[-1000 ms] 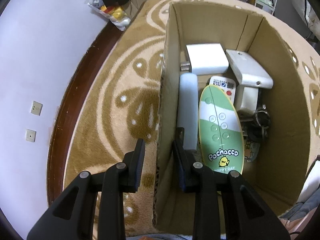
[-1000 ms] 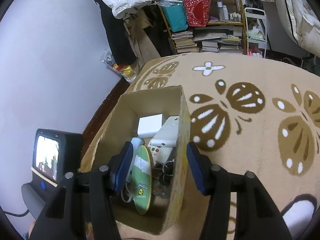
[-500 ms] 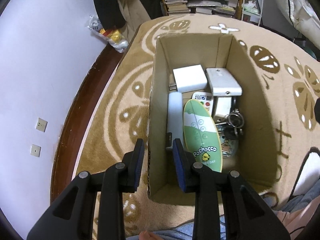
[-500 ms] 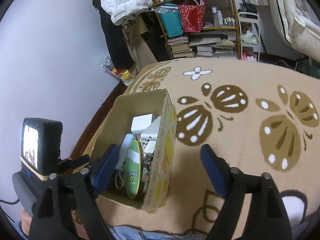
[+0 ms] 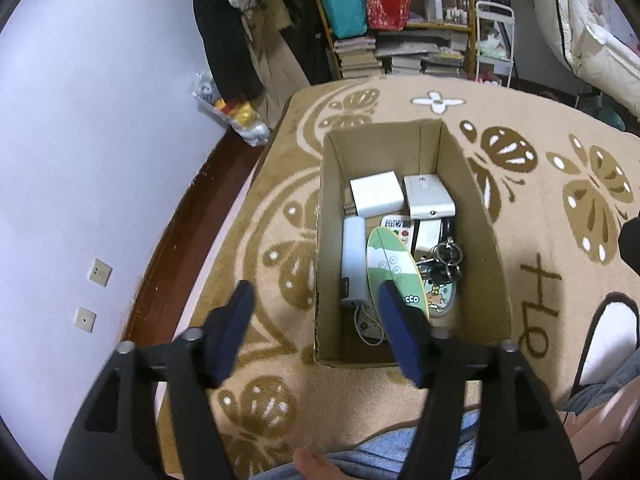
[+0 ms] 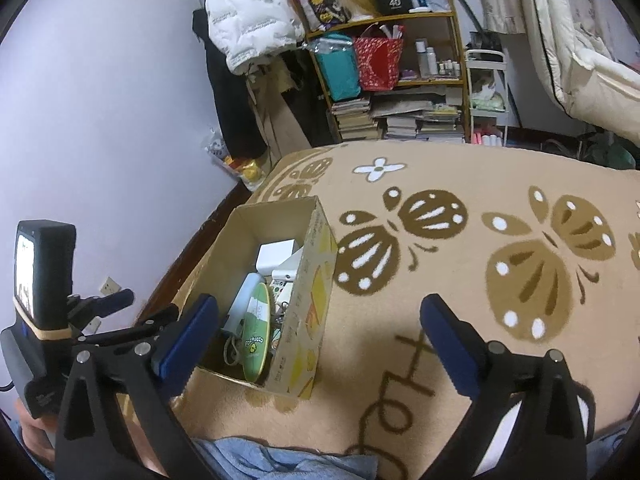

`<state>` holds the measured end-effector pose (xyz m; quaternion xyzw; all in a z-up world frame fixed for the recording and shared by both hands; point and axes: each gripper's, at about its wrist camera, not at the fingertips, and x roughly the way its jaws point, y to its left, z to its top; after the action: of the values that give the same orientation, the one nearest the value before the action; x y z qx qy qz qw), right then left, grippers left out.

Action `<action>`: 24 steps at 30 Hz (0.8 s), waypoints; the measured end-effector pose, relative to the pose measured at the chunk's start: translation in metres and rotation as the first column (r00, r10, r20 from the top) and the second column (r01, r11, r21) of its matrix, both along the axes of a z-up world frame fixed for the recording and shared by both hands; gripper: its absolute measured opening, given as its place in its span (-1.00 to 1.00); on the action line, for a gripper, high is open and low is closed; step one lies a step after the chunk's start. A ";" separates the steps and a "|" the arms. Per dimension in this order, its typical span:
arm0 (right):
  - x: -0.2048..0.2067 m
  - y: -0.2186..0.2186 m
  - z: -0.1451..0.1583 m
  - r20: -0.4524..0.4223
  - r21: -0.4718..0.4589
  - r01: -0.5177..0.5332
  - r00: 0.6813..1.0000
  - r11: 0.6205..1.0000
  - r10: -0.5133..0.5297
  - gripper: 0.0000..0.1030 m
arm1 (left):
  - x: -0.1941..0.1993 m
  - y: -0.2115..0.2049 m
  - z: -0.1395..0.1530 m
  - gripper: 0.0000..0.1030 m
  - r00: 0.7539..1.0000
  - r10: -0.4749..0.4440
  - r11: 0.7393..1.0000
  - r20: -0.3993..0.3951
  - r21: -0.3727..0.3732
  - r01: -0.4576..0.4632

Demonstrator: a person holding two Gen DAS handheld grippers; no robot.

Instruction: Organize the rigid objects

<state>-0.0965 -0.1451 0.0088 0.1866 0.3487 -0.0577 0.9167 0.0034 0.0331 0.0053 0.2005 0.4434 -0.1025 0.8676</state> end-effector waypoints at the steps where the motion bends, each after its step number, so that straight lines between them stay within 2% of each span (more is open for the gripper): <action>1: -0.005 -0.001 0.000 0.011 0.006 -0.005 1.000 1.000 0.005 1.00 | -0.004 0.000 0.004 0.52 1.000 -0.007 1.000 0.014 -0.010 0.008; 5: -0.018 -0.002 0.003 0.045 -0.004 -0.001 0.999 1.000 0.001 1.00 | -0.016 0.002 0.016 0.86 0.998 -0.029 0.998 0.062 -0.058 0.033; 7: -0.023 0.000 0.005 0.060 -0.024 -0.002 0.998 1.000 0.003 1.00 | -0.024 0.004 0.024 0.95 0.993 -0.031 0.996 0.111 -0.083 0.040; 13: -0.036 0.005 0.008 0.120 -0.073 0.021 0.993 0.997 -0.012 1.00 | -0.043 0.012 0.039 0.96 0.976 -0.019 0.993 0.216 -0.111 0.044; 24: -0.045 -0.002 0.001 0.189 -0.096 0.086 0.980 0.992 -0.066 1.00 | -0.060 0.025 0.044 0.96 0.949 0.006 0.982 0.317 -0.182 0.054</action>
<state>-0.1413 -0.1470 0.0094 0.1566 0.2510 -0.0932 0.9507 -0.0569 0.0586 0.0489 0.1369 0.2847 -0.1212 0.9410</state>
